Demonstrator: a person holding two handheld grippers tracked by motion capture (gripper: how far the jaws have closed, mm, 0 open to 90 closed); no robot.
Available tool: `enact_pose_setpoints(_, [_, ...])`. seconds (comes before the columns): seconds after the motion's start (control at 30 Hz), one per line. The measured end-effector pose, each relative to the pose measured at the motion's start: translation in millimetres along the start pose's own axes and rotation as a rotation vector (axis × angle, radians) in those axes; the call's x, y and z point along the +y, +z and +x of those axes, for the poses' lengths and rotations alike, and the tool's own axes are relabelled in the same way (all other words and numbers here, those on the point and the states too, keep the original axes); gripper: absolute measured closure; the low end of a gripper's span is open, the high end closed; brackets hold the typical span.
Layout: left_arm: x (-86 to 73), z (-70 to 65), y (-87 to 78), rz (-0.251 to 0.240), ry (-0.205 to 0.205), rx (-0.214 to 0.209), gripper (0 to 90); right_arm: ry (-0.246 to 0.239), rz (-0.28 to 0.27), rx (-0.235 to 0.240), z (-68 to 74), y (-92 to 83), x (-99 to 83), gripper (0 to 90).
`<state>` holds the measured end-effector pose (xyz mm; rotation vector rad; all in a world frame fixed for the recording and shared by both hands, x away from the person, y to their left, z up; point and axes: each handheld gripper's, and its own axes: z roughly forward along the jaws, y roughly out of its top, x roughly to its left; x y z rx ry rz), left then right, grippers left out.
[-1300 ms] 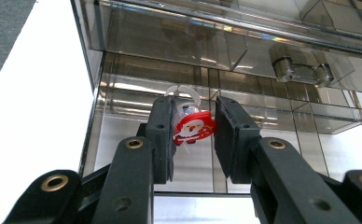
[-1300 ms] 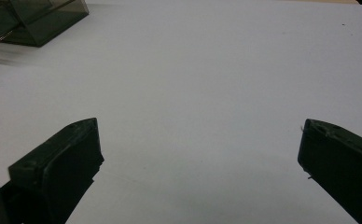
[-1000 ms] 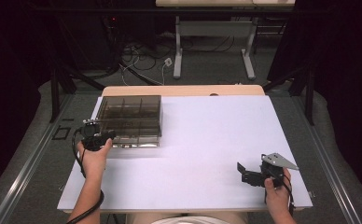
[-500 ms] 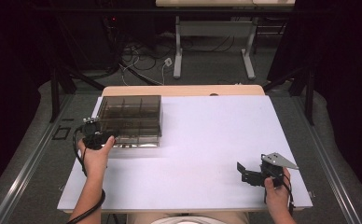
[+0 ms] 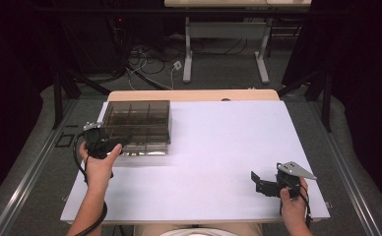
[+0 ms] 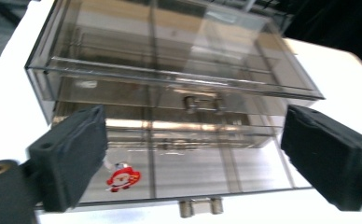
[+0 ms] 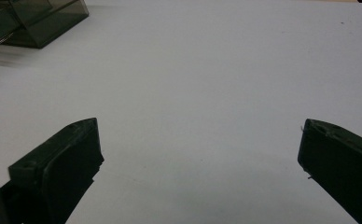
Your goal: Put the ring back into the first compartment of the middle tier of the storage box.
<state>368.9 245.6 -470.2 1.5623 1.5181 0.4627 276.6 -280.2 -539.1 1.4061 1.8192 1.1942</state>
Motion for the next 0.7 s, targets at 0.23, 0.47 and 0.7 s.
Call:
enact_pose_setpoints(0.23, [-7.2,-5.5,-18.5,-0.027,0.058,-0.045,0.5,0.008,0.002,-0.004,-0.2,-0.4,-0.4,0.0])
enact_pose_setpoints(0.47, [-20.9,-7.3,-35.1,-0.043,0.096,-0.100,0.5,0.010,-0.002,-0.005,-0.6,-1.2,-0.4,0.0])
enact_pose_setpoints(0.7, [-39.7,-2.9,-48.2,-0.055,0.098,-0.116,0.5,0.010,-0.006,-0.014,-0.4,-2.6,-0.7,0.0])
